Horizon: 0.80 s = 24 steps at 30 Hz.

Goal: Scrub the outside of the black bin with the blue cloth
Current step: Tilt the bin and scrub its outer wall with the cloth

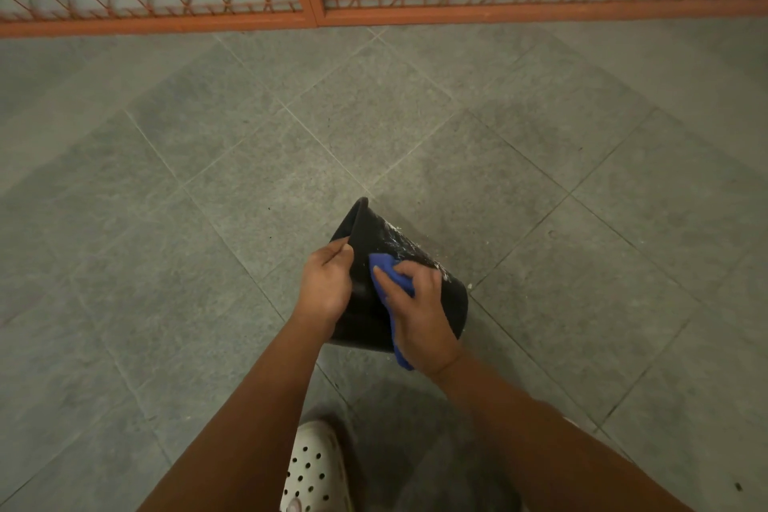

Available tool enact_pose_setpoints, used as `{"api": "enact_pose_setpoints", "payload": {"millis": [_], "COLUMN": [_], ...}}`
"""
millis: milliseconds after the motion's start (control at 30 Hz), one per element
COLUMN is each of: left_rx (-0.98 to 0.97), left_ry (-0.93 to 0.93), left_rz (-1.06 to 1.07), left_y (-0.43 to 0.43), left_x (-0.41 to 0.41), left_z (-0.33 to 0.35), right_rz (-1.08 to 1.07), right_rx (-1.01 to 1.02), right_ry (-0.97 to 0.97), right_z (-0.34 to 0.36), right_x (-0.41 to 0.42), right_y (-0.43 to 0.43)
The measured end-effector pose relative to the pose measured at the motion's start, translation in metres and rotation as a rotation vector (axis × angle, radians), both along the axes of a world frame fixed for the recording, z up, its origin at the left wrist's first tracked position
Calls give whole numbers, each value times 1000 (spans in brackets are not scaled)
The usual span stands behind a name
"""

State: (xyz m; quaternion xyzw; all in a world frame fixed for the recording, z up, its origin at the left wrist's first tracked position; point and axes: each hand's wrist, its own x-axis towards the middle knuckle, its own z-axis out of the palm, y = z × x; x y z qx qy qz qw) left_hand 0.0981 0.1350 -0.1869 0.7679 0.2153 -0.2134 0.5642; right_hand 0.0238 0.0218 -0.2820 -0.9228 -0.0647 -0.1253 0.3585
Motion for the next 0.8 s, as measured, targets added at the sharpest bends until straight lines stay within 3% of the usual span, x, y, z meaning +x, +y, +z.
{"api": "enact_pose_setpoints", "payload": {"millis": [167,400,667,800], "left_rx": [-59,-12,-36,-85], "left_ry": [13,-34,-18,-13], "left_rz": [10,-38,-50,-15], "left_y": [3,-5,-4,-5], "left_x": [2,-2,0,-1], "left_z": [0,2,3,3], "right_rz": [130,-209,5,-113], "right_rx": [-50,25,26,50], "right_ry": [-57,207,-51,66], "right_z": [4,7,6,8], "right_x": [11,40,10,35], "right_y": [9,0,8,0]}}
